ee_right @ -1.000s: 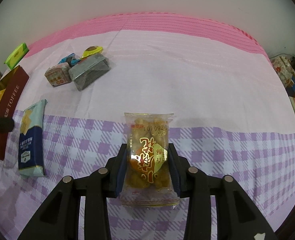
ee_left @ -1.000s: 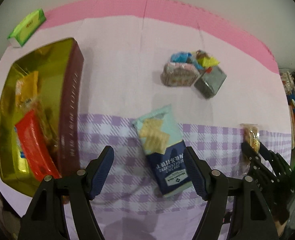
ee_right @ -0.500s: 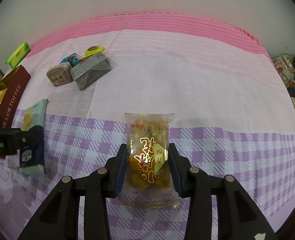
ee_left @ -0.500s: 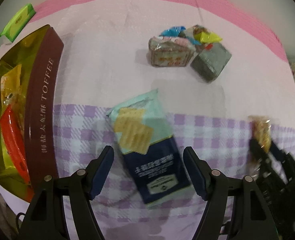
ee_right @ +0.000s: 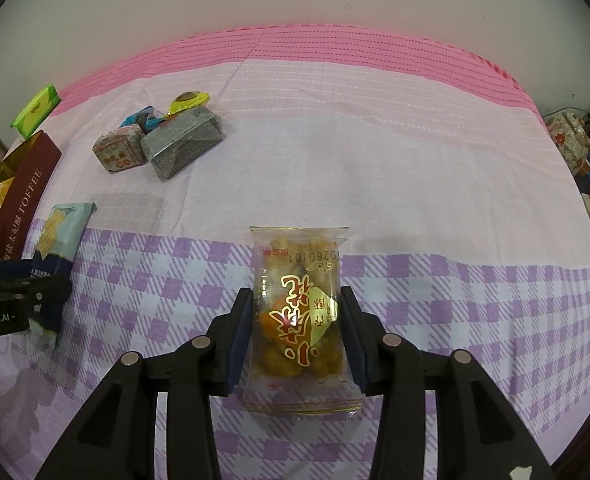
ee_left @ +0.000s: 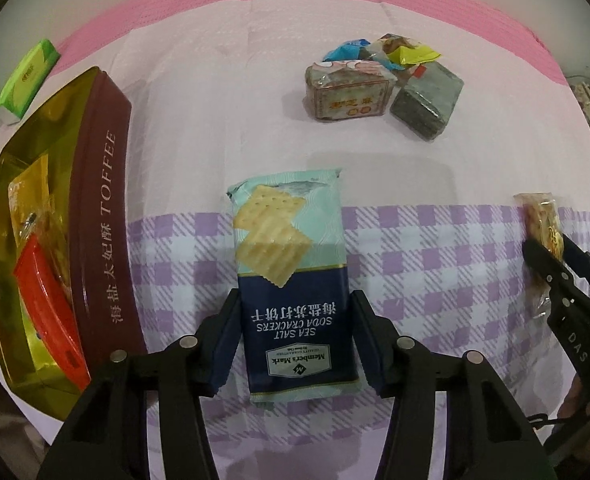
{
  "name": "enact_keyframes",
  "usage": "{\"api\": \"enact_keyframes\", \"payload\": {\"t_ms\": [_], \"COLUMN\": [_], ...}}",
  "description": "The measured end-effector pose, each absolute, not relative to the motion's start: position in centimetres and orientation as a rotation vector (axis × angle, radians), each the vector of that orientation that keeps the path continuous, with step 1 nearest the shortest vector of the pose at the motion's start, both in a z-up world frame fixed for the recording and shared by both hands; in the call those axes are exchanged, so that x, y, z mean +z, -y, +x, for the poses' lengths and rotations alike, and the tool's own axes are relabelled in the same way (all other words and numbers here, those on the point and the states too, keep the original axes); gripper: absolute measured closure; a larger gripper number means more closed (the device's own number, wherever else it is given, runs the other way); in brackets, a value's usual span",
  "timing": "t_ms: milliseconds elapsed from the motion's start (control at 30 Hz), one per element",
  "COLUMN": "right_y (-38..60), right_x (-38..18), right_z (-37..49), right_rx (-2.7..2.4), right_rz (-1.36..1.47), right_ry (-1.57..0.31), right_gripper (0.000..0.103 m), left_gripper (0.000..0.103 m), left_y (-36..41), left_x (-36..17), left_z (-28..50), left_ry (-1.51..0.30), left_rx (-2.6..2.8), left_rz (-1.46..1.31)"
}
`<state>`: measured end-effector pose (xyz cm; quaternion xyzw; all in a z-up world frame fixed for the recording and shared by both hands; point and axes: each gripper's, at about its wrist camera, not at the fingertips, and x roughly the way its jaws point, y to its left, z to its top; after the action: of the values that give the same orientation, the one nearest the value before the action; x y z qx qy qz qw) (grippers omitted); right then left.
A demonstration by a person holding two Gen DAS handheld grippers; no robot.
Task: Organize snacks
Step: 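Grasp the blue soda cracker packet with the left gripper, then carry the soda cracker packet into the tin and open the left gripper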
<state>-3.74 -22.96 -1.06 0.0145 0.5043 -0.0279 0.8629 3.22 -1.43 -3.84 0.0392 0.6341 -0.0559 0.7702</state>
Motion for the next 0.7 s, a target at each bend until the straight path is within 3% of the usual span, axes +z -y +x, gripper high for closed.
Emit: {"api": "enact_keyframes", "payload": {"t_ms": [700], "right_y": [22.8], "right_x": [-1.1], "right_z": [-3.8], "right_rx": [-0.058], "right_rz": [0.033], "right_ry": [-1.058], "right_gripper": [0.061], "left_gripper": [0.053], "left_y": [-0.6], "left_x": [1.7], "left_z": [2.3], "left_ry": [-1.270], "left_rx": [-0.192], "left_rz": [0.041]}}
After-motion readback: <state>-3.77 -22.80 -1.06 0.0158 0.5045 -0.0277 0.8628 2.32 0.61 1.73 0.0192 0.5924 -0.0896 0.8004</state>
